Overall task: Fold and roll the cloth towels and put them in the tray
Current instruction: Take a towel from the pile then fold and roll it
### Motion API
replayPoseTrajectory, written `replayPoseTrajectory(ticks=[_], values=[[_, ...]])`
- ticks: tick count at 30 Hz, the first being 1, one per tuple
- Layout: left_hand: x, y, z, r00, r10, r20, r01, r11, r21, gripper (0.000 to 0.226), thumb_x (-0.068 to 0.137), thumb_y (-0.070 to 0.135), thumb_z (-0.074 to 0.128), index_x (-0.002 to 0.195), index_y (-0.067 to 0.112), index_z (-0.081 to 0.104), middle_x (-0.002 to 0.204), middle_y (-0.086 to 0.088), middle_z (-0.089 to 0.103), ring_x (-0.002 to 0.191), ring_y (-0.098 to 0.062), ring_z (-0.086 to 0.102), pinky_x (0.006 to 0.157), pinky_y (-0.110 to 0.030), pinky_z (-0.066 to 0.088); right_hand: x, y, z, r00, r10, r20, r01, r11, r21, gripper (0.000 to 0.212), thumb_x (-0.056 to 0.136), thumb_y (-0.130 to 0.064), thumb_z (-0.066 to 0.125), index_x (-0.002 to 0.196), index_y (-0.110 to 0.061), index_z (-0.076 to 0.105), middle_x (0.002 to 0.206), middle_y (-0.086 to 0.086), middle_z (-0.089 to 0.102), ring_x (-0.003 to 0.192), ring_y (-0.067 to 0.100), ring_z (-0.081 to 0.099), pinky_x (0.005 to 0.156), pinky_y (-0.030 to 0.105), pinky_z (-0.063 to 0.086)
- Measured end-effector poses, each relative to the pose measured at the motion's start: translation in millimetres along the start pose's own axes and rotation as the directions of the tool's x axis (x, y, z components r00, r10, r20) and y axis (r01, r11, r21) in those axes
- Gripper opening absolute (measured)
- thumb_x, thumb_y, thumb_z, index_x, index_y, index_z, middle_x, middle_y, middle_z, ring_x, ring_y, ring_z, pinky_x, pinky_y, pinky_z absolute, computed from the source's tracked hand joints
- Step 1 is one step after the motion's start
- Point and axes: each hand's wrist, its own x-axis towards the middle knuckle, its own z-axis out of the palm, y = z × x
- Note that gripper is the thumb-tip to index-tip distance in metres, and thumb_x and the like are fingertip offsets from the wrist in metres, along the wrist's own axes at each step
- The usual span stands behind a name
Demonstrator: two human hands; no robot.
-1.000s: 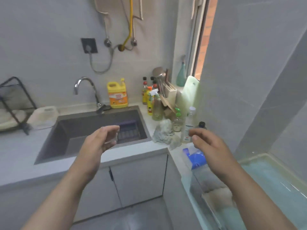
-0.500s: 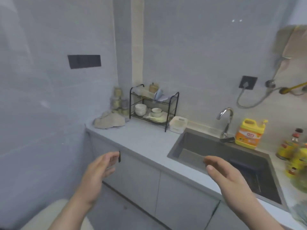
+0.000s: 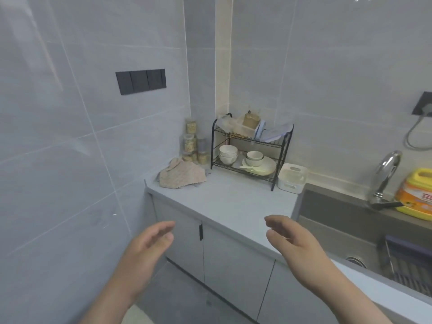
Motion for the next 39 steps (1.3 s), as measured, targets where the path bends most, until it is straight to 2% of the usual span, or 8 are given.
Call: replayPoseTrajectory(ticks=[6, 11, 14, 20, 25, 30, 36, 39], values=[[82.9, -15.6, 14.1, 1.0, -0.024, 0.005, 0.024, 1.0, 0.006, 0.057, 0.055, 0.055, 0.065, 0.104, 0.026, 0.07, 0.108, 0.013, 0.071, 0.106, 0.003, 0.061, 0.101, -0.032, 0.044, 93.4, 18.4, 11.6, 0.999, 0.025, 0.022, -0.026, 1.0, 0.015, 0.023, 0.094, -0.031, 0.054, 0.113, -0.043, 0.057, 0.119, -0.017, 0.058, 0.104, -0.015, 0.051, 0.077, 0.008, 0.039], [173.2, -28.0, 33.8, 0.997, -0.08, -0.009, 0.08, 0.996, 0.029, 0.018, 0.084, 0.026, 0.068, 0.102, 0.028, 0.068, 0.102, 0.016, 0.071, 0.104, 0.002, 0.06, 0.084, -0.014, 0.043, 198.3, 37.4, 13.4, 1.0, 0.017, 0.019, -0.018, 0.998, 0.066, 0.022, 0.094, -0.023, 0.055, 0.107, -0.041, 0.058, 0.115, -0.02, 0.06, 0.104, -0.014, 0.051, 0.077, 0.009, 0.039], [223.4, -31.3, 35.3, 0.993, -0.117, -0.028, 0.119, 0.989, 0.086, 0.034, 0.069, 0.04, 0.061, 0.101, 0.032, 0.069, 0.102, 0.024, 0.069, 0.103, 0.006, 0.059, 0.087, -0.016, 0.042, 259.1, 48.0, 21.0, 0.999, 0.021, 0.039, -0.024, 0.997, 0.067, 0.023, 0.094, -0.021, 0.056, 0.103, -0.041, 0.058, 0.112, -0.018, 0.061, 0.103, -0.011, 0.053, 0.076, 0.008, 0.038], [303.4, -31.9, 36.2, 0.983, -0.16, -0.088, 0.169, 0.979, 0.114, 0.042, 0.067, 0.039, 0.059, 0.106, 0.026, 0.069, 0.111, 0.012, 0.067, 0.106, 0.004, 0.058, 0.101, -0.029, 0.042, 350.0, 45.4, 49.7, 0.983, 0.033, 0.179, -0.031, 0.999, -0.011, 0.025, 0.094, -0.026, 0.053, 0.115, -0.04, 0.056, 0.114, -0.027, 0.055, 0.109, -0.011, 0.048, 0.076, 0.011, 0.039], [376.7, -55.4, 20.1, 0.977, -0.207, -0.059, 0.215, 0.952, 0.217, 0.019, 0.082, 0.033, 0.068, 0.101, 0.033, 0.067, 0.11, 0.016, 0.065, 0.108, -0.001, 0.058, 0.1, -0.03, 0.043, 407.5, 38.9, 67.3, 0.975, 0.057, 0.214, -0.051, 0.998, -0.033, 0.024, 0.095, -0.026, 0.053, 0.116, -0.038, 0.056, 0.113, -0.028, 0.055, 0.107, -0.012, 0.049, 0.075, 0.009, 0.039], [459.0, -110.5, 3.5, 0.967, -0.254, 0.015, 0.233, 0.905, 0.357, 0.023, 0.09, 0.024, 0.063, 0.113, 0.028, 0.06, 0.119, 0.011, 0.059, 0.113, -0.007, 0.053, 0.094, -0.023, 0.037, 461.6, 50.4, 104.1, 0.973, 0.134, 0.188, -0.125, 0.99, -0.059, 0.021, 0.095, -0.027, 0.052, 0.112, -0.039, 0.054, 0.116, -0.025, 0.055, 0.103, -0.014, 0.05, 0.071, 0.006, 0.04], [563.8, -186.0, -18.0, 0.936, -0.316, 0.156, 0.169, 0.79, 0.59, 0.052, 0.09, 0.037, 0.06, 0.139, 0.03, 0.042, 0.142, 0.009, 0.043, 0.128, -0.009, 0.042, 0.106, -0.025, 0.032, 528.6, 68.0, 183.1, 0.955, 0.281, 0.097, -0.275, 0.959, -0.072, 0.019, 0.096, -0.024, 0.051, 0.112, -0.033, 0.056, 0.117, -0.021, 0.056, 0.104, -0.009, 0.051, 0.073, 0.003, 0.038], [604.4, -222.9, -18.5, 0.928, -0.243, 0.284, -0.055, 0.663, 0.747, 0.053, 0.091, 0.043, 0.055, 0.14, 0.028, 0.042, 0.146, 0.009, 0.04, 0.132, -0.011, 0.039, 0.107, -0.023, 0.03, 562.0, 79.1, 224.5, 0.941, 0.33, 0.076, -0.319, 0.94, -0.123, 0.023, 0.096, -0.024, 0.052, 0.118, -0.03, 0.057, 0.116, -0.021, 0.056, 0.107, -0.002, 0.052, 0.076, 0.007, 0.037]])
